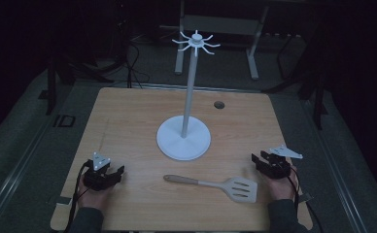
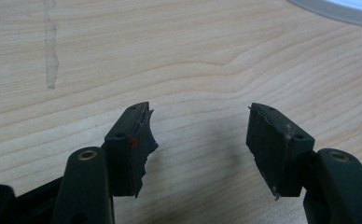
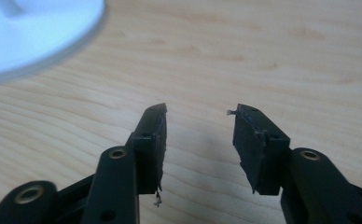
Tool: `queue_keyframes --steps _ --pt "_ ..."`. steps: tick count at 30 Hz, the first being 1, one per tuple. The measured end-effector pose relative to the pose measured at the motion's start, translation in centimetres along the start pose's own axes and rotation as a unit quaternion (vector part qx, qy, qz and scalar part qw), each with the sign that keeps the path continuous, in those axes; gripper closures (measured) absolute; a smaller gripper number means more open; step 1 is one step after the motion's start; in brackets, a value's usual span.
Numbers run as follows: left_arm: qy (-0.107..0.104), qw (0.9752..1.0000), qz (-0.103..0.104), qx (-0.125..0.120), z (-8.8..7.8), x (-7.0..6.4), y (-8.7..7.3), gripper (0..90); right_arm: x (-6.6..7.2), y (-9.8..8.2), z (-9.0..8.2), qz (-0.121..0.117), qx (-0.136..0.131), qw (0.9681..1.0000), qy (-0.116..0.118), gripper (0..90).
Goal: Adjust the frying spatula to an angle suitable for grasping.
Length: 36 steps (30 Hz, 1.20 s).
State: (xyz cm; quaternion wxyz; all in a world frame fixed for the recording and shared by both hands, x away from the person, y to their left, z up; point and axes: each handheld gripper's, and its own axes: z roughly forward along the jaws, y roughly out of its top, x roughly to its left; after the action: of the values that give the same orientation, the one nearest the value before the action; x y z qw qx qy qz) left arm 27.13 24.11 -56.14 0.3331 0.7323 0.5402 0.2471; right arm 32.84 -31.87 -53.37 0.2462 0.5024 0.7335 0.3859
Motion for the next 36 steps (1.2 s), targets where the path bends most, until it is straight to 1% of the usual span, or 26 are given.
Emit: queue_keyframes --steps 2,4,5,7,9,12,13,15,17,19,22,24,25,28,30,36 --pt "0.0 1.0 0.003 -0.001 0.0 0.0 0.1 40.5 0.2 0.3 -0.7 0.006 -0.01 0.9999 0.005 50.6" --pt "0.0 1.0 0.004 -0.001 0.0 0.0 0.1 40.5 0.4 0.6 -1.2 -0.001 -0.01 0.9999 0.009 49.7" --pt "0.0 1.0 0.004 -0.001 0.0 0.0 0.1 40.4 0.4 0.6 -1.2 -0.001 -0.01 0.9999 0.009 49.7" --pt "0.001 1.0 0.006 0.001 0.1 -0.1 0.1 40.5 0.9 1.1 -1.9 -0.019 -0.008 0.9998 0.005 51.1" --pt "0.002 1.0 0.005 0.001 0.1 -0.1 0.1 40.4 1.2 1.5 -2.3 -0.027 -0.014 0.9994 0.015 51.6" --pt "0.003 1.0 0.006 0.001 0.1 -0.1 0.1 40.4 2.2 1.9 -3.1 -0.056 -0.015 0.9982 0.019 55.5" --pt "0.003 1.0 0.005 0.0 0.0 -0.1 0.1 40.4 2.5 2.0 -3.3 -0.065 -0.015 0.9975 0.024 57.5" --pt "0.004 1.0 0.006 0.001 0.0 -0.1 0.1 40.4 3.0 2.2 -3.7 -0.077 -0.009 0.996 0.043 62.6" --pt "0.004 1.0 0.006 0.001 0.1 -0.1 0.1 40.4 3.5 2.3 -4.0 -0.09 -0.003 0.9946 0.053 67.0" --pt "0.004 1.0 0.006 0.002 0.0 -0.1 0.1 40.4 4.0 2.5 -4.4 -0.1 0.0 0.9929 0.064 68.7" --pt "0.004 1.0 0.005 0.001 0.1 -0.1 0.1 40.4 5.0 2.7 -4.9 -0.119 0.001 0.9902 0.074 70.5" --pt "0.004 1.0 0.005 0.001 0.1 -0.1 0.1 40.4 5.6 2.8 -5.0 -0.127 0.004 0.9887 0.079 71.3" --pt "0.004 1.0 0.005 0.001 0.1 -0.1 0.1 40.4 5.8 2.8 -5.0 -0.127 0.005 0.9883 0.083 71.5" --pt "0.004 1.0 0.006 0.001 0.1 -0.1 0.1 40.4 6.8 2.9 -4.7 -0.135 0.01 0.9851 0.106 72.7" --pt "0.004 1.0 0.006 0.001 0.1 -0.1 0.1 40.4 7.6 3.0 -4.3 -0.15 0.014 0.982 0.114 72.8" --pt "0.003 1.0 0.005 0.002 0.1 -0.1 0.1 40.4 9.3 3.1 -3.3 -0.168 0.026 0.9769 0.129 73.0"
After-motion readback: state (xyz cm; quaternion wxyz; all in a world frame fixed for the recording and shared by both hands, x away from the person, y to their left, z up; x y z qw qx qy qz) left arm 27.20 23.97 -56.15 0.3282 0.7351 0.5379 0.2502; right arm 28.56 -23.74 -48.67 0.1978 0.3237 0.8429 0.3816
